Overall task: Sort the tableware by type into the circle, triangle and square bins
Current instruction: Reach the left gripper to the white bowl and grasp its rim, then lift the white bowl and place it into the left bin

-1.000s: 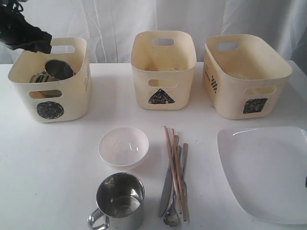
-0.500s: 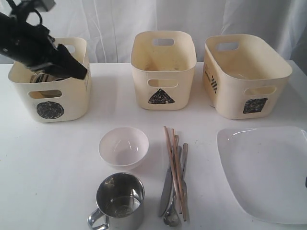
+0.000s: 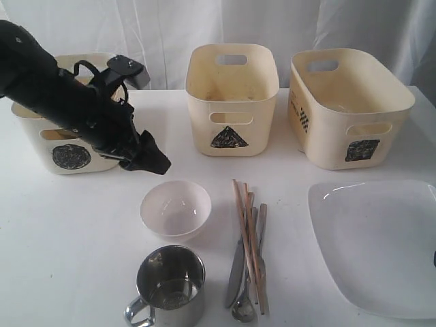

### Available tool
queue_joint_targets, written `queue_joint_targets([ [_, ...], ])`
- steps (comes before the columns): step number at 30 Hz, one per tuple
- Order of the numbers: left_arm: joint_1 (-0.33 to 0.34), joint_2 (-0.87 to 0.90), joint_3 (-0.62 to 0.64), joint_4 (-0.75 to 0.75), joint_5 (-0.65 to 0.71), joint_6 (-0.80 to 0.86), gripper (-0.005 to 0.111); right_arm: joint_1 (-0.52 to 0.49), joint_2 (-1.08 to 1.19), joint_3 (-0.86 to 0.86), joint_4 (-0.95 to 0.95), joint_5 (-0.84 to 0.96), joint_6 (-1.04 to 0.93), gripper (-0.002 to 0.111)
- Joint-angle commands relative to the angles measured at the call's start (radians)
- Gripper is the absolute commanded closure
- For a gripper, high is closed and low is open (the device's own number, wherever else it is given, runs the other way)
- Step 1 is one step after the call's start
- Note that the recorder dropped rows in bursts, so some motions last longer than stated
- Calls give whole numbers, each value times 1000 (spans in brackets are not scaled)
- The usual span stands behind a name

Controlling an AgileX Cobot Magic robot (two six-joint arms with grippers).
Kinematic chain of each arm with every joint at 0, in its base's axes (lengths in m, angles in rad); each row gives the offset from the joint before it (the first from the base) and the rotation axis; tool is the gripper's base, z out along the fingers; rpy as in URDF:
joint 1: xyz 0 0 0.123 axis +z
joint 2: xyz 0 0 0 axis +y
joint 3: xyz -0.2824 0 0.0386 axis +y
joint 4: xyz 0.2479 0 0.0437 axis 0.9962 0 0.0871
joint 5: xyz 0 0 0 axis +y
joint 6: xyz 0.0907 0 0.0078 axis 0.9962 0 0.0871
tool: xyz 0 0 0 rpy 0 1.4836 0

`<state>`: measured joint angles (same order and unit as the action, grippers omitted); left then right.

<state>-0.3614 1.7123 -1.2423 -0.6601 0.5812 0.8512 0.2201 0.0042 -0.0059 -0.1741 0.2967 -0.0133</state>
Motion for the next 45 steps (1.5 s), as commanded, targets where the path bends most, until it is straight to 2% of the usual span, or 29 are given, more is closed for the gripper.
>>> queue_joint_targets([
  [1,-10,66,8,-11,-33,10,40,-7,-4,6,2,-8,5,108],
  [5,-10,127,8,-11,-81,13,40,-7,-4,6,2,-8,5,108],
  [14,-10,231,8,-33,-92,17,42,-7,-4,6,2,-8,5,108],
  [16,-10,233,8,-33,-111,17,56,-7,-4,6,2,-8,5,108],
  [20,-10,195,0,-11,-127,15,107,-7,-4,6,2,-8,5,108],
  [26,14,81,-68,110,-163,-50,106,-7,-4,6,2,-8,5,108],
  [34,116,-55,-219,142,-232,-47,106,-7,-4,6,2,-8,5,108],
  [42,267,13,-323,161,-511,-66,106,-7,-4,6,2,-8,5,108],
  [45,302,82,-355,161,-563,-66,106,-7,-4,6,2,-8,5,108],
])
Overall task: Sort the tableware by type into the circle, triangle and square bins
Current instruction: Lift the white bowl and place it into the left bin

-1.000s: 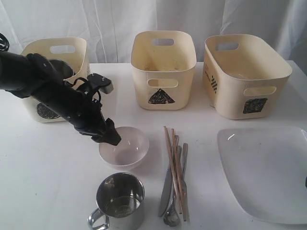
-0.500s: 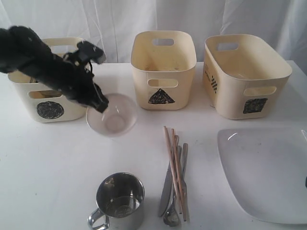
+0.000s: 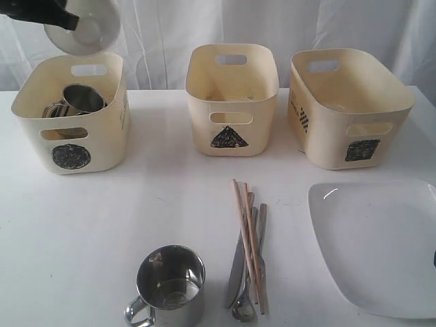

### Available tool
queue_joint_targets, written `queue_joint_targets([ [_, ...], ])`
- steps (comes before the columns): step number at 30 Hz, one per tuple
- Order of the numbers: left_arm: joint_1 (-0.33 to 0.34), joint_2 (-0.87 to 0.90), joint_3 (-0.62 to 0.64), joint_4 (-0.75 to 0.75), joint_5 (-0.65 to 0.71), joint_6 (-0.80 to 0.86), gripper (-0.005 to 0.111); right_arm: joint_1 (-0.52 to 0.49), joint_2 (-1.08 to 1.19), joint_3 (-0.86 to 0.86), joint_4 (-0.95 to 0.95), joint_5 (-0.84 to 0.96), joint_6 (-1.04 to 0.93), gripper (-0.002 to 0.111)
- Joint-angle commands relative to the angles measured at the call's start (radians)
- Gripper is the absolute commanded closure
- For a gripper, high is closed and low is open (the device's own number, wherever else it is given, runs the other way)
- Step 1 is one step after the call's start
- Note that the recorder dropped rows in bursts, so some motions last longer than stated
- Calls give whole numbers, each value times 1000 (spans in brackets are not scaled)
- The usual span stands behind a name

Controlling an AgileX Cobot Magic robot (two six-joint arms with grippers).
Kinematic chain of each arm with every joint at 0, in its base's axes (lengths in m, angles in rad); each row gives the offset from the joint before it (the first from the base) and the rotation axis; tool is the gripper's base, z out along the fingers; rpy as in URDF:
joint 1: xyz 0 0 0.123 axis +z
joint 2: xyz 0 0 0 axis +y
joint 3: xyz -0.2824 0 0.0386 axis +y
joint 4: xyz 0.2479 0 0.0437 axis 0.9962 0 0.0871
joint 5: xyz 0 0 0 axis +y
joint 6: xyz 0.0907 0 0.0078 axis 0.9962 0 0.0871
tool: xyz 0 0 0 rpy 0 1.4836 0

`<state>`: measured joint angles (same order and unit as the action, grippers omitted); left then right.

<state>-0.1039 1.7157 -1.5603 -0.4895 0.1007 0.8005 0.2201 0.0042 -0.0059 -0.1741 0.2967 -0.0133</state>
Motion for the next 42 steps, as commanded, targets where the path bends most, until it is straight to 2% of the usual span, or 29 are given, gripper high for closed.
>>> queue_joint_targets([
  [1,56,104,-47,-10,-88,-15,106,-7,-4,6,2,-8,5,108],
  [11,81,290,-61,-7,-231,117,106,-7,-4,6,2,-8,5,108],
  [14,81,308,-61,-7,-225,119,106,-7,-4,6,2,-8,5,108],
  [17,81,315,-70,-7,-154,119,104,-7,-4,6,2,-8,5,108],
  [18,81,315,-70,-7,-145,119,101,-7,-4,6,2,-8,5,108],
  [26,81,281,-70,-11,-44,96,56,-7,-4,6,2,-8,5,108],
  [29,81,212,-70,-13,0,87,55,-7,-4,6,2,-8,5,108],
  [31,81,146,-70,-16,82,68,56,-7,-4,6,2,-8,5,108],
  [33,81,81,-70,-16,229,-8,59,-7,-4,6,2,-8,5,108],
  [36,81,8,-40,-26,539,-105,63,-7,-4,6,2,-8,5,108],
  [38,79,-20,35,-59,694,-110,63,-7,-4,6,2,-8,5,108],
  [40,73,-57,125,-134,765,-106,63,-7,-4,6,2,-8,5,108],
  [42,47,-91,203,-138,771,-106,63,-7,-4,6,2,-8,5,108],
])
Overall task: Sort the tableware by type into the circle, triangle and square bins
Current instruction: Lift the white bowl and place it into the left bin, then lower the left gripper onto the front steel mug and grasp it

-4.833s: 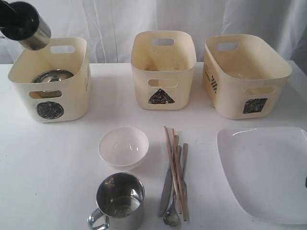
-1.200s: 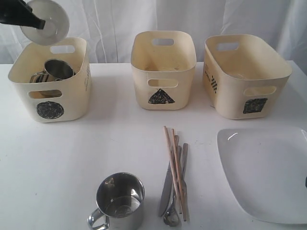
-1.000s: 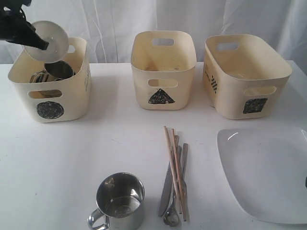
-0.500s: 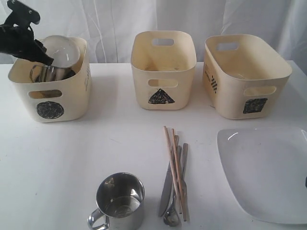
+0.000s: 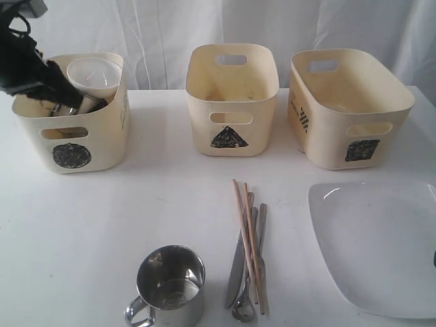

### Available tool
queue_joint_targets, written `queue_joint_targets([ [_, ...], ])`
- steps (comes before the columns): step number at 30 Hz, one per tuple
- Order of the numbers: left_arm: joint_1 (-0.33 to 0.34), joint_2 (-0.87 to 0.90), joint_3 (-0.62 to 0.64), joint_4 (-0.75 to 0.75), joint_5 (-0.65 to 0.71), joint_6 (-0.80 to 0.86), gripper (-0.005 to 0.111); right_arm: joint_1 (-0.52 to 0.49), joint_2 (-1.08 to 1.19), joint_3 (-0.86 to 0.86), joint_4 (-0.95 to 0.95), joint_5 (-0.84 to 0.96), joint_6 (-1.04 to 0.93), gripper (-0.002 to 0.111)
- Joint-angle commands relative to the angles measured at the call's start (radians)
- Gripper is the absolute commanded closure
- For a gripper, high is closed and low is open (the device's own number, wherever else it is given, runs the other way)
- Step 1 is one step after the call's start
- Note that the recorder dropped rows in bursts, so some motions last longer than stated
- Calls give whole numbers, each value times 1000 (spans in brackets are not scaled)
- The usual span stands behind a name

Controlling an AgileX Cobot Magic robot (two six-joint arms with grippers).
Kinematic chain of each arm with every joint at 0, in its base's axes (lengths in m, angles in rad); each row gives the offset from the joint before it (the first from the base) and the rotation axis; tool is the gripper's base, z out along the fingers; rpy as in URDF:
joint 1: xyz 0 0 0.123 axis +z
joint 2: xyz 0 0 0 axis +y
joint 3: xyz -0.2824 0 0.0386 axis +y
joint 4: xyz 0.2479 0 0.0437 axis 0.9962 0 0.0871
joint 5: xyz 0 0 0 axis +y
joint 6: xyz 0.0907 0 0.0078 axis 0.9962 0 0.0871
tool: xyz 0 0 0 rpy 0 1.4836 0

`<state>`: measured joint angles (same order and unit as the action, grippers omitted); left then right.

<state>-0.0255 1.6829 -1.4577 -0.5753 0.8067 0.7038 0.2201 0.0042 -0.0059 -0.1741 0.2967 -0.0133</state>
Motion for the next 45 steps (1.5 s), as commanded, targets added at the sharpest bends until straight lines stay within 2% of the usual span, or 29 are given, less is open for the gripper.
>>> queue_joint_targets([
  [1,-52,-78,133,-58,63,-9,63,-7,-4,6,2,-8,5,108],
  [6,-159,-131,249,-60,61,-24,63,-7,-4,6,2,-8,5,108],
  [13,-361,-143,330,-24,63,-28,63,-7,-4,6,2,-8,5,108],
  [21,-490,-139,351,15,7,-28,47,-7,-4,6,2,-8,5,108],
  [29,-535,-138,361,54,-25,-32,47,-7,-4,6,2,-8,5,108],
  [45,-535,-135,469,48,-117,-34,47,-7,-4,6,2,-8,5,108],
])
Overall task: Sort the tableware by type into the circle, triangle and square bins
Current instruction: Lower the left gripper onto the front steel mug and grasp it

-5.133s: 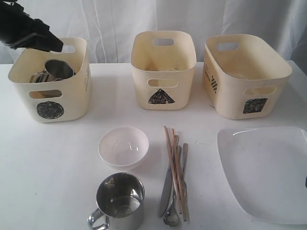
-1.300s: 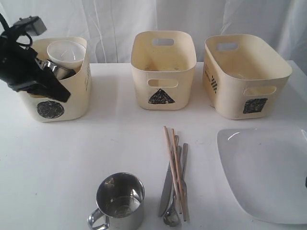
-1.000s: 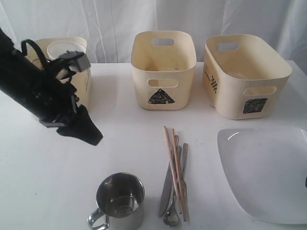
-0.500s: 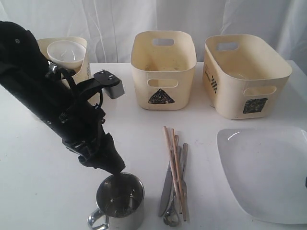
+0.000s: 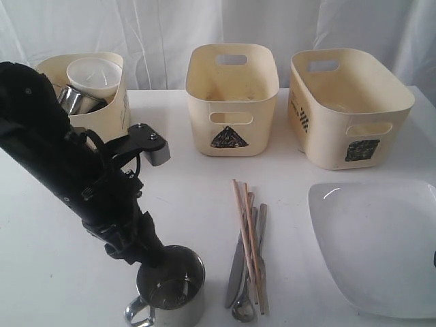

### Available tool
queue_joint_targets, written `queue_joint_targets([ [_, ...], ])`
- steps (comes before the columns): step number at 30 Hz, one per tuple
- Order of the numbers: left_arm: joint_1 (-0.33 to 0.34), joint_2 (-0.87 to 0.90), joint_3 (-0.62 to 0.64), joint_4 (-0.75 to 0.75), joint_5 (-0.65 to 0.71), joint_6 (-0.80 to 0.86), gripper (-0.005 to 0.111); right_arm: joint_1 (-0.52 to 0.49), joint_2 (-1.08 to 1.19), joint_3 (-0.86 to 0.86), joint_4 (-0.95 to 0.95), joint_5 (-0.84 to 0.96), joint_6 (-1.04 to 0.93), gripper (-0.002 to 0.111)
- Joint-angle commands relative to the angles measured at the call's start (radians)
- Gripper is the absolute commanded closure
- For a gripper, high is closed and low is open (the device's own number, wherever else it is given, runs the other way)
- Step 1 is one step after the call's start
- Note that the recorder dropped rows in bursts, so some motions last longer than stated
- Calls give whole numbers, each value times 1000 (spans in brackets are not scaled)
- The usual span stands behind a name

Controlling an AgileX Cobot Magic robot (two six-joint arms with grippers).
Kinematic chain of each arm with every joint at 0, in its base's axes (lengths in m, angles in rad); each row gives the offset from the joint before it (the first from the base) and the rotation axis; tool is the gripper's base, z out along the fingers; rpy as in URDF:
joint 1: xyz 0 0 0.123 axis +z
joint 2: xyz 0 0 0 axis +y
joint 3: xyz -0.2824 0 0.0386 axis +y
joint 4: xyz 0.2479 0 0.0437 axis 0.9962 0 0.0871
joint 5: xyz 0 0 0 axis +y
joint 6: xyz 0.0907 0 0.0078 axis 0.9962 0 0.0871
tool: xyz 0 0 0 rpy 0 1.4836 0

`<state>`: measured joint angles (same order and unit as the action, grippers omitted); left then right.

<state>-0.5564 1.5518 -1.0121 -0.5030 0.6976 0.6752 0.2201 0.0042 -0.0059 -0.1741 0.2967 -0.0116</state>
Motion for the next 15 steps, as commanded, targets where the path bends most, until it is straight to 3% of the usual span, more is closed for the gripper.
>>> queue_joint_targets([
  [1,-4,-4,27,-29,-14,-6,47,-7,-4,6,2,-8,4,108],
  [15,-4,107,35,-79,-43,4,48,-7,-4,6,2,-7,18,108],
])
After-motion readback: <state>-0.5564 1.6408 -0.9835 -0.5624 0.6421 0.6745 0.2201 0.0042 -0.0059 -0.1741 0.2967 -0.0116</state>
